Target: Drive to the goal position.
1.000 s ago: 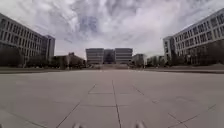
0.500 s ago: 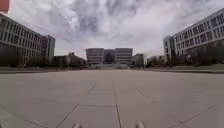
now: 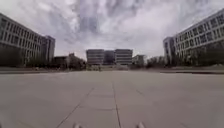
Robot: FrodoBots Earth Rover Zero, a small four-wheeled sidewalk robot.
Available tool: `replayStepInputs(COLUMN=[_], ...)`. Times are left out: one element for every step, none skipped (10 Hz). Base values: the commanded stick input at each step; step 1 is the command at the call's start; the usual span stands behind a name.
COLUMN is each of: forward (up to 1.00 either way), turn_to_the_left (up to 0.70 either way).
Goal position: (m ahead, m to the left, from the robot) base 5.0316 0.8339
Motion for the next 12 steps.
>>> replayStepInputs(forward=[0.7, 0.7, 0.7, 0.7, 0.7, 0.7, 0.7, 0.7, 0.7, 0.7, 0.7, 0.7], turn_to_the_left=[0.0, 0.0, 0.0, 0.0, 0.0, 0.0, 0.0, 0.0, 0.0, 0.0, 0.0, 0.0])
